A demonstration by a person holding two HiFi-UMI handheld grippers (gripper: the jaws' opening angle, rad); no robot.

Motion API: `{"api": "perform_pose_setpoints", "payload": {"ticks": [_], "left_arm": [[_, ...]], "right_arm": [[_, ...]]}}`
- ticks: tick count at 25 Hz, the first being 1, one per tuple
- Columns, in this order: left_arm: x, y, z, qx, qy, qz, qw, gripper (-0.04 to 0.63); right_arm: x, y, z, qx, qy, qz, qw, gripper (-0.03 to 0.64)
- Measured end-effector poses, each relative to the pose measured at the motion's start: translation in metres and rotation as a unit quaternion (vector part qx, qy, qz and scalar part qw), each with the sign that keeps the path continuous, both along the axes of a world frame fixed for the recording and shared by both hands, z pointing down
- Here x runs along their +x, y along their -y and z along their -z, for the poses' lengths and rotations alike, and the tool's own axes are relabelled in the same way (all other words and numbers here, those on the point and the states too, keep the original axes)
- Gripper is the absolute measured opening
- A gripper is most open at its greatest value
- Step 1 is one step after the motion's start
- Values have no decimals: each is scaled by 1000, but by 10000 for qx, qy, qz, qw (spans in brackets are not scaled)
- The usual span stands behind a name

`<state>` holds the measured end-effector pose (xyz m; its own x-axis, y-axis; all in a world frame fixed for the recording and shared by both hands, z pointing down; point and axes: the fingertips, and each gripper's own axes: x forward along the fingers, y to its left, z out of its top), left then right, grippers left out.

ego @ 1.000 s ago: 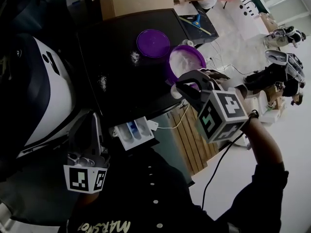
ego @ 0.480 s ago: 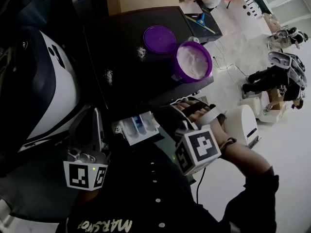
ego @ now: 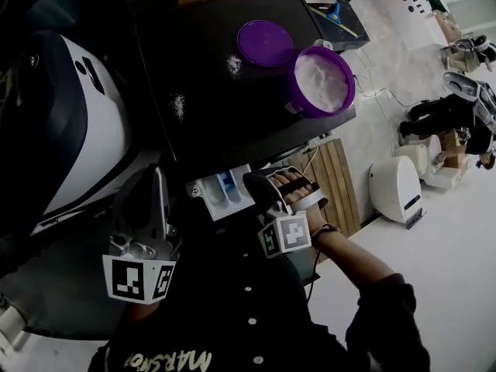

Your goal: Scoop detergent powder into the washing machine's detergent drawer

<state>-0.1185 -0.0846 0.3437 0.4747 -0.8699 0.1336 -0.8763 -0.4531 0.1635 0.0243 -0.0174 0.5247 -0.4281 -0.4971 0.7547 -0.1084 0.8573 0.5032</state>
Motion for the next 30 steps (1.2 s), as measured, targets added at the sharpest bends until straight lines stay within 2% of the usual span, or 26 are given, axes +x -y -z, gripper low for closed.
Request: {"api": "perform_pose_setpoints", "payload": {"ticks": [6,11,15,20,30], "left_arm": [[8,-3,-9,-160,180,-41,9997,5],[15,-6,-17,-259,320,-60,9991,5],[18,-10,-22,-332,428,-40,9985,5],[24,-18,-30,-438,528,-36,9976,5],[37,-27,-41,-568,666,3,9962,5]], "right_arm": [[10,0,-42,551,293,-121,9980,35],[9,-8,-64,1211,536,184,9910,35],[10,-12,-71,1468,834,514,9843,35],[8,-22,-72,1968,1130,1204,9664,35],[9,-25,-60,2923,1295,1852,9292,35]]}}
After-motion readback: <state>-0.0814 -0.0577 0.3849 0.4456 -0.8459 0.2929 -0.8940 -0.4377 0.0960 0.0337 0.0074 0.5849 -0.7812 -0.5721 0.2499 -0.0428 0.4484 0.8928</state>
